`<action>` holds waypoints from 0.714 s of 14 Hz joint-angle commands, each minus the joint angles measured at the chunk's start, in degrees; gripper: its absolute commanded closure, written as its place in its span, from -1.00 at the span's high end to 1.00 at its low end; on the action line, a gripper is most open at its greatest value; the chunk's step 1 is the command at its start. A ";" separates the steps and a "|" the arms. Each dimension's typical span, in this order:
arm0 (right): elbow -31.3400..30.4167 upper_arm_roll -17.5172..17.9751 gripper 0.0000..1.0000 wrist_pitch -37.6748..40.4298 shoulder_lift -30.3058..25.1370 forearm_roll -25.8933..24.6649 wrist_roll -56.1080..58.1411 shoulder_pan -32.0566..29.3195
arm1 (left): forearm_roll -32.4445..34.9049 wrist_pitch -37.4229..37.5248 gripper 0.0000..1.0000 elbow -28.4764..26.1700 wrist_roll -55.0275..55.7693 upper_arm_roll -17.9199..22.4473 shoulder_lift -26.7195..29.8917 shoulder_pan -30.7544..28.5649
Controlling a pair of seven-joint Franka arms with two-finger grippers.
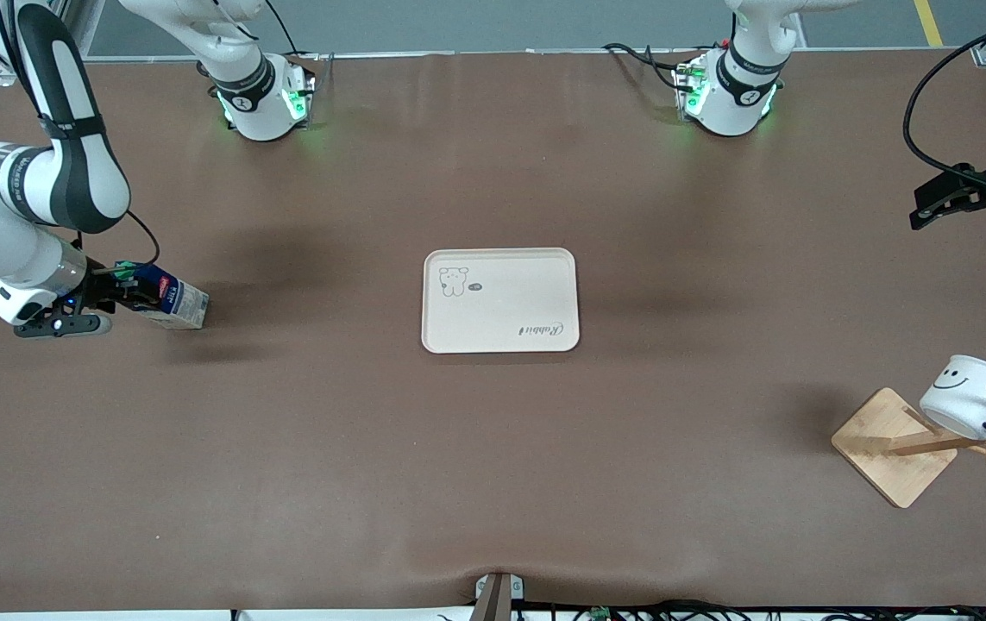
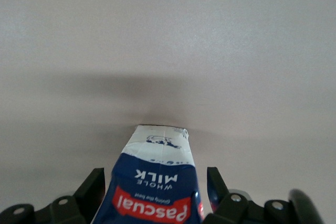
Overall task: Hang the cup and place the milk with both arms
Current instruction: 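Lower the milk carton onto the table with the right gripper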
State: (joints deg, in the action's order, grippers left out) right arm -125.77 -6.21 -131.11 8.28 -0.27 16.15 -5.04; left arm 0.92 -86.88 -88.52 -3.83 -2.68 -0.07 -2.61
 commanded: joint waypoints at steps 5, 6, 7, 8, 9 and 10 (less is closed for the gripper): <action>3.24 1.11 1.00 3.38 -0.46 0.44 0.02 -0.94 | -0.56 2.32 1.00 0.71 0.14 -1.80 0.42 0.06; 5.17 1.11 1.00 7.49 -0.46 0.44 -0.07 -0.94 | -0.48 2.32 1.00 0.71 0.14 -1.98 0.60 0.15; 7.89 1.11 1.00 13.01 -0.38 0.44 -0.24 -0.85 | -0.21 2.41 1.00 0.71 0.31 -3.11 0.86 0.06; 11.31 1.11 1.00 17.77 -0.03 0.44 -0.94 -0.76 | -0.12 2.41 1.00 0.63 0.84 -3.73 1.12 -0.03; 13.78 1.28 1.00 21.90 0.06 0.36 -1.90 -0.67 | -0.12 2.41 1.00 0.63 1.28 -3.82 1.12 -0.03; 16.24 1.37 1.00 26.30 -0.02 0.36 -5.05 0.28 | -0.04 2.41 1.00 0.63 1.45 -3.82 1.12 0.06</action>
State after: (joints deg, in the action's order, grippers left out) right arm -114.66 -5.76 -111.90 8.07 -0.24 14.86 -5.00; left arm 0.91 -85.46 -88.22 -3.10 -6.00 0.25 -2.39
